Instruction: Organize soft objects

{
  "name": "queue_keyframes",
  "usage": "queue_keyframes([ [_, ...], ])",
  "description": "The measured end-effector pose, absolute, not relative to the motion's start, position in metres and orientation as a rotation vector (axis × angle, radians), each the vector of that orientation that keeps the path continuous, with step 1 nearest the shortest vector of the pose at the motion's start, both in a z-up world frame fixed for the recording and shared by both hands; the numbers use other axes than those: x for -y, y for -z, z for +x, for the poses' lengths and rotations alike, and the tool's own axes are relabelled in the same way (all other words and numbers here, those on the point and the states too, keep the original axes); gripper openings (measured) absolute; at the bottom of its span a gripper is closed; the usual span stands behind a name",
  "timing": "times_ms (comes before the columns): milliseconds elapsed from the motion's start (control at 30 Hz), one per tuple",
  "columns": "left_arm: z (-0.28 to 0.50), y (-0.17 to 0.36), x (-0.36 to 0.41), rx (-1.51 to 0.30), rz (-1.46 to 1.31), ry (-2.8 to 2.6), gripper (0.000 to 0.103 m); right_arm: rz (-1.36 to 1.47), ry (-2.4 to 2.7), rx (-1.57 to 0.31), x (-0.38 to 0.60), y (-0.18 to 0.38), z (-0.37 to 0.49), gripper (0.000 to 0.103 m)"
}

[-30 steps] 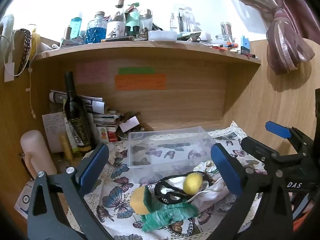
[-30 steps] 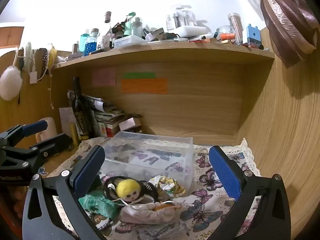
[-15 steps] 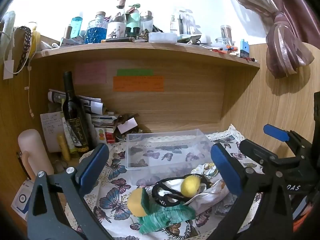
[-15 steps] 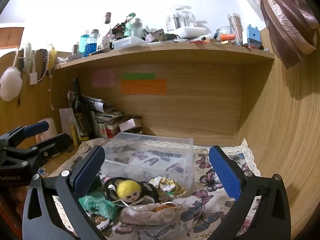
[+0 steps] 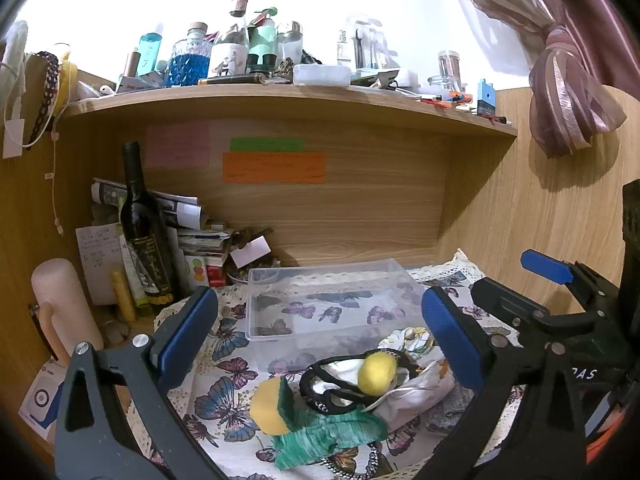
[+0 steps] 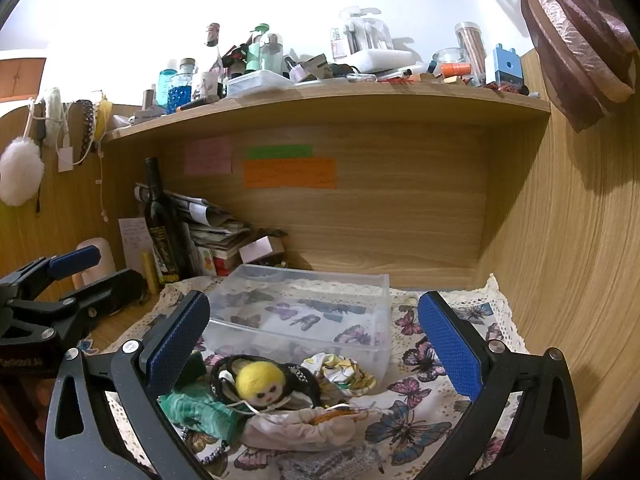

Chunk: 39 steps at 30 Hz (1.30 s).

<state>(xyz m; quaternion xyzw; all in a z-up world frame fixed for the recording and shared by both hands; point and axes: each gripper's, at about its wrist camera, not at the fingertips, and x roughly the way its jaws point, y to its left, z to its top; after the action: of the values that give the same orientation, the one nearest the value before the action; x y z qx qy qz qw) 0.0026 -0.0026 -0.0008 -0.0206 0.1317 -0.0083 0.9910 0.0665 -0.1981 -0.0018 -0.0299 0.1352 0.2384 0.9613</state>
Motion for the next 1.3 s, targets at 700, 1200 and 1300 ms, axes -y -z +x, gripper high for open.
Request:
queue_keyframes([
  [700,0.0017,-0.0018,-0.0012,-0.261,-0.051,0.026,0.103,-0.042,-0.482,-0.258,0.2001,0.0,0.0648,0.103],
  [1200,0.001,-0.0011,-0.0025,-0.258,-0.051,0.031,0.103,-0.042,-0.485,-0.25,0.1984,-0.002,0.0626,0.103],
  [1300,0.0012,-0.0007,-0.0026,-0.257,-0.047,0.033,0.103,-0.04,-0.485,-0.251,0.1985,-0.0023,0.0631,0.103],
])
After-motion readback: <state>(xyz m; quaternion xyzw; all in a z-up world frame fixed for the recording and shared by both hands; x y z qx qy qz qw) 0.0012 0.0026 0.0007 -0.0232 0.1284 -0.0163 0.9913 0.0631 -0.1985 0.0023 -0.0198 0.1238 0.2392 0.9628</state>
